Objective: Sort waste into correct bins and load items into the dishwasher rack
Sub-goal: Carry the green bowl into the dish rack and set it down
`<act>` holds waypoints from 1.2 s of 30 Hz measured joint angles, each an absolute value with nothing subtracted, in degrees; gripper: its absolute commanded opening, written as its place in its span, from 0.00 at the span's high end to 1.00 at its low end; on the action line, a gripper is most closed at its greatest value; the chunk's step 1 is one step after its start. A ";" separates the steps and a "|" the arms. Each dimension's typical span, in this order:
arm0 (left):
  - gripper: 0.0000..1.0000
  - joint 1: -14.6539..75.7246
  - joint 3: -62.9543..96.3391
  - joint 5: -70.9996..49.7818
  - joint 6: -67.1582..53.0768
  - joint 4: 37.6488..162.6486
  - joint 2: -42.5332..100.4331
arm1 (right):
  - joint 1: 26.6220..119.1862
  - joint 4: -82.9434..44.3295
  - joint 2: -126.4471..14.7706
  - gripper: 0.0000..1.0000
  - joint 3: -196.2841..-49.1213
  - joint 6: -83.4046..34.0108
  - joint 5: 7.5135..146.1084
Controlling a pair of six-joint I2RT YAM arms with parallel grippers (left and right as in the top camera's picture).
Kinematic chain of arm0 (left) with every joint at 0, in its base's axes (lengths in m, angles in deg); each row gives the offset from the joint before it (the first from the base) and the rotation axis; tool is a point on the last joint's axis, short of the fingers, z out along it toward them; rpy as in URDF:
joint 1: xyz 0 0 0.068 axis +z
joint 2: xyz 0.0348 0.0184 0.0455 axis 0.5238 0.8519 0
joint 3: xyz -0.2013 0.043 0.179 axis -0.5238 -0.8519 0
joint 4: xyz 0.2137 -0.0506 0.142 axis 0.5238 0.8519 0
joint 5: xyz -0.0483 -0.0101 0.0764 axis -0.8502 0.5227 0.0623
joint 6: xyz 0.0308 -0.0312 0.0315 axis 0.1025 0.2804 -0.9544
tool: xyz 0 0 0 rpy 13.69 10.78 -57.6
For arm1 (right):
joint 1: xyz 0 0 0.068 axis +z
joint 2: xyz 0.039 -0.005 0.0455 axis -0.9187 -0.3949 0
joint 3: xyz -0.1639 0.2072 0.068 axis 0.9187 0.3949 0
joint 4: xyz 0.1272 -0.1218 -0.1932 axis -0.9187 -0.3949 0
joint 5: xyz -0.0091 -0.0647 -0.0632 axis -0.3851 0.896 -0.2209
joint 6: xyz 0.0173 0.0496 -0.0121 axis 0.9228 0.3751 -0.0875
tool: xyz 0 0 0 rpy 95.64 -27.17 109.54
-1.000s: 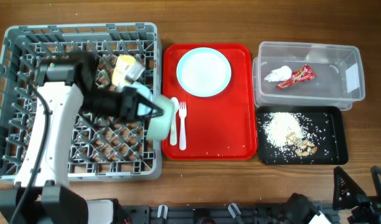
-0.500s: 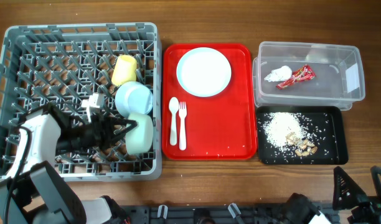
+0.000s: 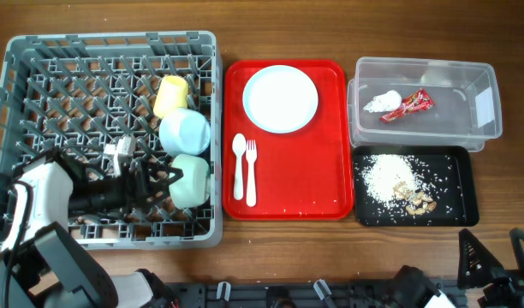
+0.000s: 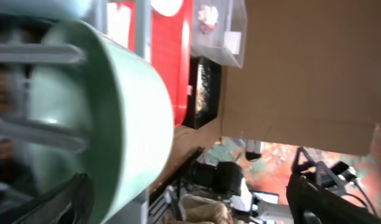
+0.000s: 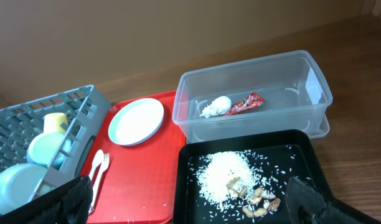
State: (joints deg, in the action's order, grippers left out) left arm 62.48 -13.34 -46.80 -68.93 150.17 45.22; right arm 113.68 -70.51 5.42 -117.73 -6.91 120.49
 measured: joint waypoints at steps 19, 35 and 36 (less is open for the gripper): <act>0.00 61.26 4.15 -39.57 -43.79 139.52 31.47 | 113.68 -70.53 5.42 0.00 -117.73 -6.91 120.51; 0.96 25.28 1.22 -22.30 -20.80 129.05 32.92 | 113.68 -70.51 5.42 0.00 -117.73 -6.91 120.51; 0.96 23.44 0.76 -18.67 -18.20 128.86 33.59 | 113.68 -70.53 5.42 0.00 -117.73 -6.91 120.51</act>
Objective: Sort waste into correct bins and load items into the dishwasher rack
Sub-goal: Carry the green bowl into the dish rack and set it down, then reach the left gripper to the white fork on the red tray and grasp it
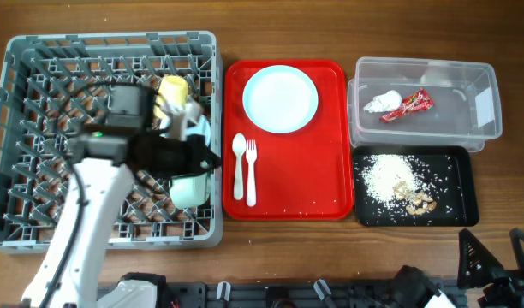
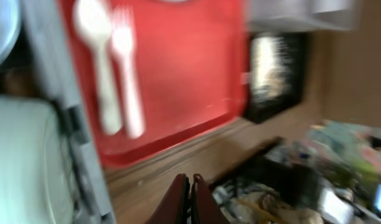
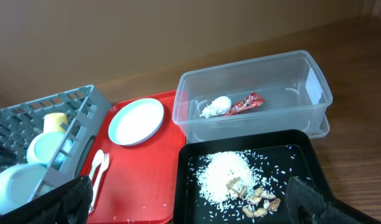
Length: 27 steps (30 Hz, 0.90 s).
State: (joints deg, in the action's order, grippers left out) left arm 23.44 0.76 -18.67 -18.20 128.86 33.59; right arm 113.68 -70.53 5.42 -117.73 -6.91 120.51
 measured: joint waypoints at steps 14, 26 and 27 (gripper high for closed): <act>0.96 18.57 2.59 12.54 1.60 138.08 36.52 | 113.68 -70.51 5.42 0.00 -117.73 -6.91 120.51; 0.83 5.98 15.58 13.61 6.46 129.58 34.82 | 113.68 -70.53 5.42 0.00 -117.73 -6.88 120.49; 0.83 4.19 15.56 14.24 7.13 129.12 35.45 | 113.68 -70.53 5.42 0.00 -117.73 -6.88 120.51</act>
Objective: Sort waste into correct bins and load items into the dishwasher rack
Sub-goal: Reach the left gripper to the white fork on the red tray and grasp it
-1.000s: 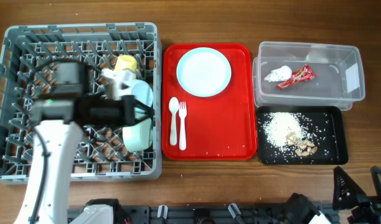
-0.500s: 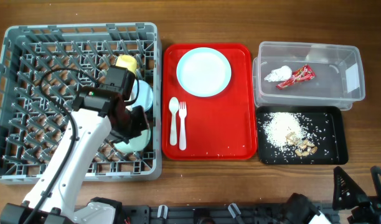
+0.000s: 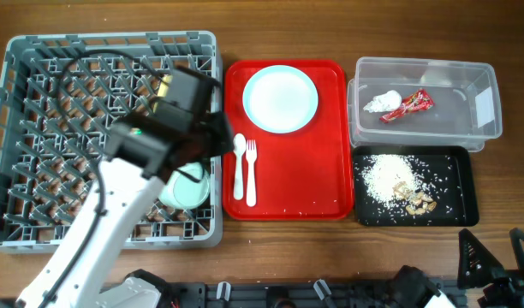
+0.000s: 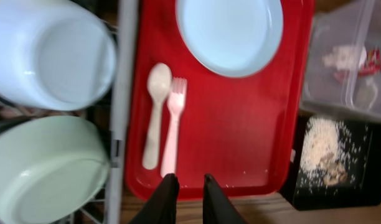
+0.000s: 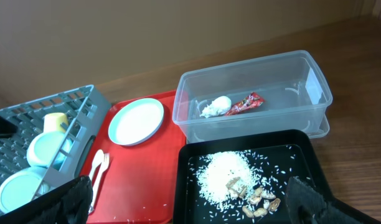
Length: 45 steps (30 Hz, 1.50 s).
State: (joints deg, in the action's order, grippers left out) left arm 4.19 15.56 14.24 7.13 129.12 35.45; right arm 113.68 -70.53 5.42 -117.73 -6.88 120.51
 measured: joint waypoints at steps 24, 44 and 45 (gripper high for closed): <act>0.63 -13.10 14.33 21.65 17.80 125.34 66.51 | 113.68 -70.53 5.42 0.00 -117.73 -6.88 120.51; 0.96 -13.15 2.70 32.97 18.59 107.07 66.14 | 113.68 -70.53 5.42 0.00 -117.73 -6.91 120.51; 0.96 -13.17 2.73 33.08 18.56 107.24 66.05 | 113.68 -70.51 5.42 0.00 -117.73 -6.88 120.51</act>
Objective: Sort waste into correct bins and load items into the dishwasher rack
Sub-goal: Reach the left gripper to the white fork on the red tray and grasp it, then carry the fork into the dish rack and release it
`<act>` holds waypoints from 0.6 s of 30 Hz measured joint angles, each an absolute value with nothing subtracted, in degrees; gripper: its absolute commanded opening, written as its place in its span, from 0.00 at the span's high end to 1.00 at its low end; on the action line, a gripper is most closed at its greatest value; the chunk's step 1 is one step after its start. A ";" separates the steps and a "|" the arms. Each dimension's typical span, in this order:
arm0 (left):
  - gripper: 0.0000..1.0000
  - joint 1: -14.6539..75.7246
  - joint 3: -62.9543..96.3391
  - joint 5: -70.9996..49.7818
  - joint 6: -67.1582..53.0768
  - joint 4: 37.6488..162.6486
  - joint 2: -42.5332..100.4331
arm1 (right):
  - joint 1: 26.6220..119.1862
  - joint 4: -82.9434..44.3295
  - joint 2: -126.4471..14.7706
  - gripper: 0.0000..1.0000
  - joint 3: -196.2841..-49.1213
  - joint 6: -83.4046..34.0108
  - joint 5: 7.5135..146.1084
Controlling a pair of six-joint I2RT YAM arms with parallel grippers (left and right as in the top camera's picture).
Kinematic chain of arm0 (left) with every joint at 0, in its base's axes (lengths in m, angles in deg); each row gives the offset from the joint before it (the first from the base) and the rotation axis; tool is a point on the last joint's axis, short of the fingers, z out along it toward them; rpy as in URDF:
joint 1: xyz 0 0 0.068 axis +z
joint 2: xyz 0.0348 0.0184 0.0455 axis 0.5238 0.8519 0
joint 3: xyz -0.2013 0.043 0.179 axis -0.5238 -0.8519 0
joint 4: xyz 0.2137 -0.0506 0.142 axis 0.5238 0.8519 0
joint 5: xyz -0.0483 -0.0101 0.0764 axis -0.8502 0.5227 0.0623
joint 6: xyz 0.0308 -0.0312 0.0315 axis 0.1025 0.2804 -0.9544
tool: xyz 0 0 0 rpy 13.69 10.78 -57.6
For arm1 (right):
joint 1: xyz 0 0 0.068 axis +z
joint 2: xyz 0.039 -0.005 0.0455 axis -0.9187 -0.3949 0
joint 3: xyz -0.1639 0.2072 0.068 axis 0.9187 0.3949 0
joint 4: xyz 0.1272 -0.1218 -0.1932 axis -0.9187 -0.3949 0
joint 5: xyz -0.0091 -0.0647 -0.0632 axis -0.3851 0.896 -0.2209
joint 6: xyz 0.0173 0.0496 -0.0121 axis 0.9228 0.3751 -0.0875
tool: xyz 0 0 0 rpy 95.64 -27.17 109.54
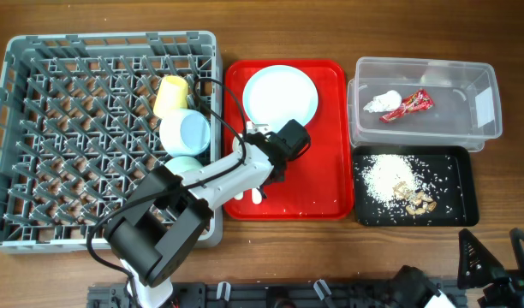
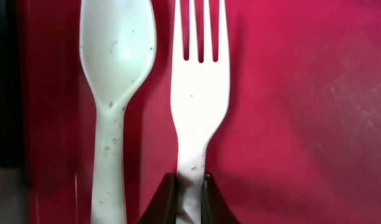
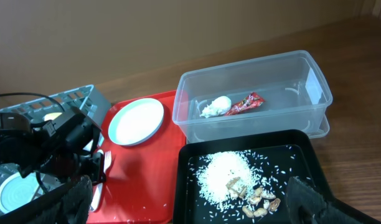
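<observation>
A white fork [image 2: 200, 93] and a white spoon [image 2: 116, 62] lie side by side on the red tray [image 1: 318, 171]. My left gripper [image 2: 190, 186] is low over the tray and shut on the fork's handle. The overhead view shows the left gripper [image 1: 260, 175] at the tray's left side, covering most of the cutlery. A white plate [image 1: 280, 98] sits at the tray's far end. The grey dishwasher rack [image 1: 74, 128] holds a yellow cup [image 1: 172, 94], a blue cup [image 1: 185, 130] and a green cup [image 1: 183, 162]. My right gripper [image 3: 197, 211] stands open off the table's front right.
A clear bin [image 1: 455, 115] at the back right holds a crumpled tissue [image 1: 382, 103] and a red wrapper [image 1: 409, 104]. In front of it a black tray [image 1: 455, 192] holds rice [image 1: 386, 175] and nuts [image 1: 416, 201].
My left gripper was shut on nothing, high over the rack's right edge, looking down on the spoon and fork. Now it is down on the tray, shut on the fork's handle.
My left gripper was first open at the green cup low in the rack. Then it was shut and higher, near the cups, and later over the rack's right edge. It now grips the fork on the tray. The right arm has stayed put.
</observation>
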State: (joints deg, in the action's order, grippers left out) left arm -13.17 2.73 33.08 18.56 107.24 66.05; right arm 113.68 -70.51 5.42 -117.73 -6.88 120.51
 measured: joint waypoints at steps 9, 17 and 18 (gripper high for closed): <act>0.96 -13.15 10.14 34.63 18.19 118.63 56.41 | 113.68 -70.51 5.42 0.00 -117.73 -6.91 120.49; 0.96 -9.12 15.18 45.54 12.05 130.76 31.87 | 113.68 -70.53 5.42 0.00 -117.73 -6.88 120.51; 0.95 -6.50 15.18 47.64 11.57 133.16 29.79 | 113.68 -70.53 5.42 0.00 -117.73 -6.91 120.51</act>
